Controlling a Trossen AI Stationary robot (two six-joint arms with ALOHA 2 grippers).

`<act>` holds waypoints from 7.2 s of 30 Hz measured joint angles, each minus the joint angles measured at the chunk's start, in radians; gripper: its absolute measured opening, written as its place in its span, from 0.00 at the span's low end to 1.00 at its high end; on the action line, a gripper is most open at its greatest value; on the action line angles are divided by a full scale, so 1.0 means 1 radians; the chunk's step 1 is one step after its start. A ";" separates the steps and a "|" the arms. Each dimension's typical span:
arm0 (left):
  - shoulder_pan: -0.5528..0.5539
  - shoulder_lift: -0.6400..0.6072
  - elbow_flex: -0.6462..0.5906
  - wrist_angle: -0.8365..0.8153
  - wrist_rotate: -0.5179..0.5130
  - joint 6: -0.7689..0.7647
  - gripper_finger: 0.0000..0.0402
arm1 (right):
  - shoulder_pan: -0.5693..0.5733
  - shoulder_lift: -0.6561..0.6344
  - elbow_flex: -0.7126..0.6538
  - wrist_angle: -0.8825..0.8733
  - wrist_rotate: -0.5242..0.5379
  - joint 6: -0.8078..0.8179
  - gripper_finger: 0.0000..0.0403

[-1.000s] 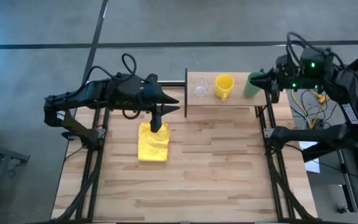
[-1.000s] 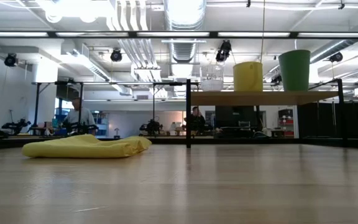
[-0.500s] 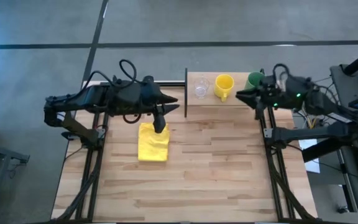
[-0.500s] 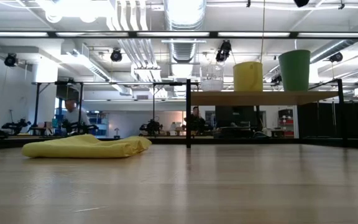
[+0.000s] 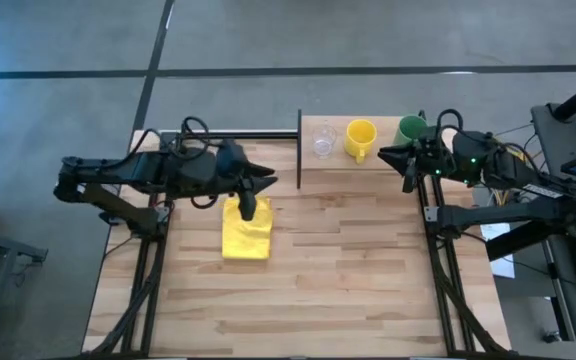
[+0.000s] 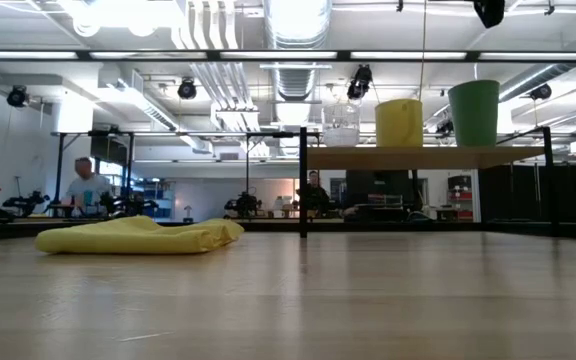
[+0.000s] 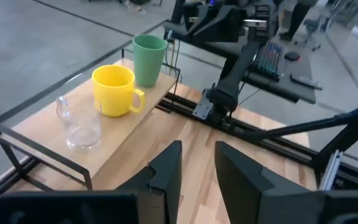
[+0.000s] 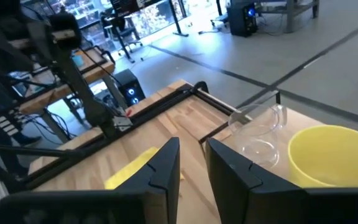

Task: Stack small to large cups/mugs on shelf
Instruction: Return to Home Position

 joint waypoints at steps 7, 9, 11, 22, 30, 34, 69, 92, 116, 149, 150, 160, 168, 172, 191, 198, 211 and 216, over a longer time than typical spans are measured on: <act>0.000 -0.192 -0.332 0.319 -0.001 -0.004 0.20 | 0.000 -0.024 -0.016 -0.015 -0.001 0.001 0.20; 0.000 -0.240 -0.410 0.375 -0.001 -0.003 0.20 | 0.000 -0.025 -0.030 -0.016 0.001 0.006 0.20; 0.001 -0.283 -0.469 0.386 -0.002 -0.008 0.20 | 0.000 -0.024 -0.043 -0.016 0.004 0.013 0.21; 0.003 -0.500 -0.650 0.388 -0.027 -0.029 0.20 | 0.000 -0.088 -0.167 0.003 0.026 0.071 0.18; 0.003 -0.609 -0.778 0.406 -0.066 -0.058 0.20 | 0.000 -0.232 -0.312 0.170 0.015 0.077 0.19; 0.003 -0.648 -0.873 0.497 -0.079 -0.077 0.20 | 0.000 -0.293 -0.375 0.174 0.012 0.100 0.20; 0.004 -1.092 -1.123 0.443 -0.160 -0.024 0.20 | 0.000 -0.685 -0.617 0.222 -0.047 0.132 0.18; 0.004 -1.276 -1.361 0.501 -0.203 -0.102 0.20 | 0.000 -0.723 -0.673 0.120 0.051 0.146 0.17; 0.004 -1.287 -1.581 0.648 0.101 -0.105 0.20 | 0.000 -0.722 -0.969 0.447 -0.039 0.144 0.18; 0.004 -1.220 -1.591 0.654 0.161 -0.021 0.20 | 0.000 -0.626 -0.972 0.453 -0.029 -0.097 0.21; 0.004 -1.213 -1.592 0.660 0.161 -0.021 0.20 | 0.000 -0.624 -0.972 0.453 -0.029 -0.097 0.20; 0.004 -1.168 -1.596 0.707 0.161 -0.023 0.20 | 0.000 -0.617 -0.972 0.454 -0.029 -0.094 0.18; 0.003 -1.144 -1.596 0.714 0.111 -0.026 0.20 | 0.000 -0.617 -0.972 0.454 -0.029 -0.094 0.21; 0.004 -1.129 -1.596 0.718 0.055 -0.026 0.20 | 0.000 -0.617 -0.972 0.454 -0.029 -0.094 0.20; 0.004 -1.097 -1.596 0.718 0.055 -0.027 0.20 | 0.000 -0.617 -0.972 0.454 -0.029 -0.094 0.20; 0.004 -1.096 -1.596 0.719 0.055 -0.027 0.20 | 0.000 -0.617 -0.972 0.453 -0.029 -0.094 0.18; 0.004 -1.098 -1.596 0.719 0.055 -0.027 0.20 | 0.000 -0.617 -0.972 0.454 -0.029 -0.094 0.20; 0.004 -1.097 -1.596 0.718 0.055 -0.027 0.20 | 0.000 -0.617 -0.971 0.454 -0.029 -0.094 0.19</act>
